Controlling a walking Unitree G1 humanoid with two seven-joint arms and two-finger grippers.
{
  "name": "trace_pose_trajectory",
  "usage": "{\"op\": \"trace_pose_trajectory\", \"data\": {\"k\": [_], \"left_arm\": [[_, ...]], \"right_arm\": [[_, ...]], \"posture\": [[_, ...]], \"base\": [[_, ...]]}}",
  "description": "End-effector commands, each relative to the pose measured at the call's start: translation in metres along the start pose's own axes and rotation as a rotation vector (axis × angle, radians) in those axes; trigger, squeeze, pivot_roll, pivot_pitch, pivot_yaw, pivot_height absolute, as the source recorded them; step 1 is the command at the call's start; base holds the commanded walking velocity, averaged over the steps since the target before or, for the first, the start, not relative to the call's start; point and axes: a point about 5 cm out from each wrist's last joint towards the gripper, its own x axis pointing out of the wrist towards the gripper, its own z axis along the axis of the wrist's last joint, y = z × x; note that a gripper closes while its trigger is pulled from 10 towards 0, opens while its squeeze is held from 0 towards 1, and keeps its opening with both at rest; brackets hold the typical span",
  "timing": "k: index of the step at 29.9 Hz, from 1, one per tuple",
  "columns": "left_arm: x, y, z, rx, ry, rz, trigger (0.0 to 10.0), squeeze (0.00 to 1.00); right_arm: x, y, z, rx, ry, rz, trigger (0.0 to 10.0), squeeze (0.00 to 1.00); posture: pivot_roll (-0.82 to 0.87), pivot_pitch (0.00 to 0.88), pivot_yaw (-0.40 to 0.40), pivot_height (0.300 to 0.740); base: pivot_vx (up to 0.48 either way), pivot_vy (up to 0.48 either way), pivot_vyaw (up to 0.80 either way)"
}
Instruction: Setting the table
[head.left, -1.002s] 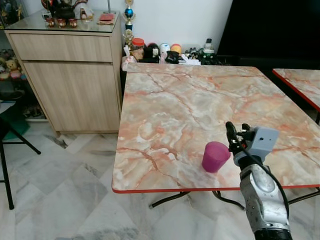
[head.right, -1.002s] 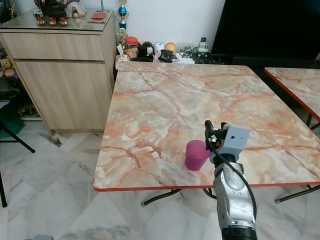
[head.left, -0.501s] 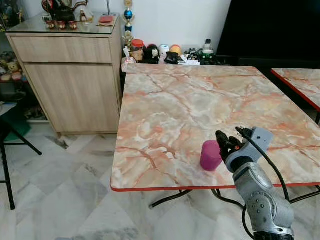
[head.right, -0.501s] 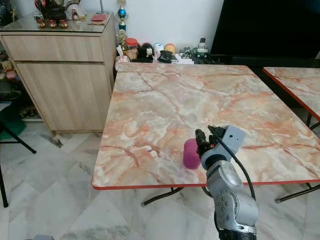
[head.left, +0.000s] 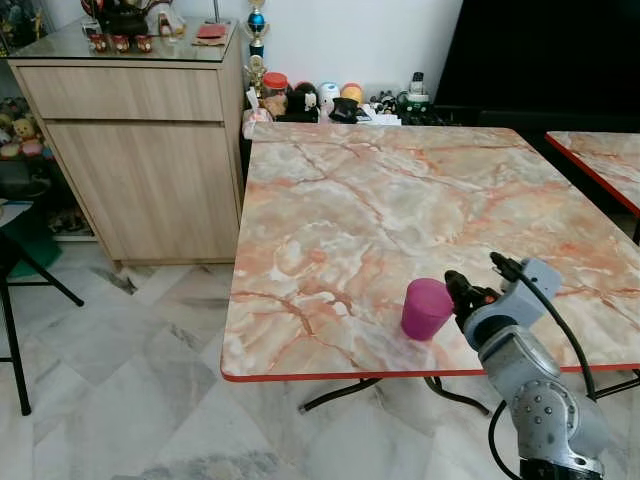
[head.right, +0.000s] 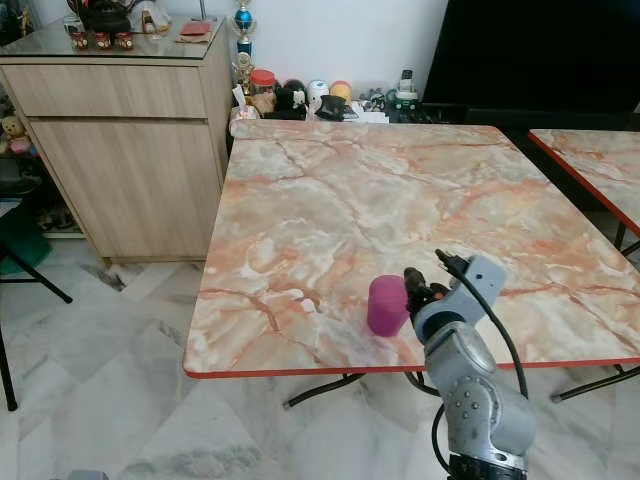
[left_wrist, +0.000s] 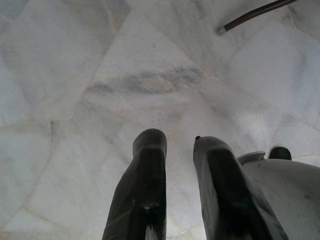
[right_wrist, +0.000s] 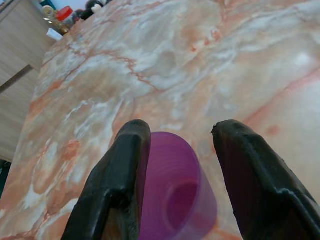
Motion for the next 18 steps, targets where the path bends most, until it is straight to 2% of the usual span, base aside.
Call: {"op": "trace_pose_trajectory", "data": {"k": [1, 8, 18], "left_arm": [[-0.002, -0.001, -0.005, -0.009, 0.01, -0.001, 10.0, 0.0], [-0.002, -0.001, -0.005, -0.008, 0.011, -0.003, 10.0, 0.0], [-0.002, -0.001, -0.006, -0.013, 0.014, -0.001, 10.0, 0.0]], "right_arm": [[-0.003, 0.0, 0.006, 0.005, -0.011, 0.001, 10.0, 0.0], [-0.001, -0.01, -0.002, 0.009, 0.026, -0.033, 10.0, 0.0], [0.003, -0.01, -0.014, 0.006, 0.074, -0.023, 10.0, 0.0]], "posture": [[0.11, 0.065, -0.038, 0.74], [0.11, 0.067, -0.037, 0.74], [0.12, 0.068, -0.038, 0.74]], "base": [[0.0, 0.0, 0.0], [0.0, 0.0, 0.0], [0.0, 0.0, 0.0]]}}
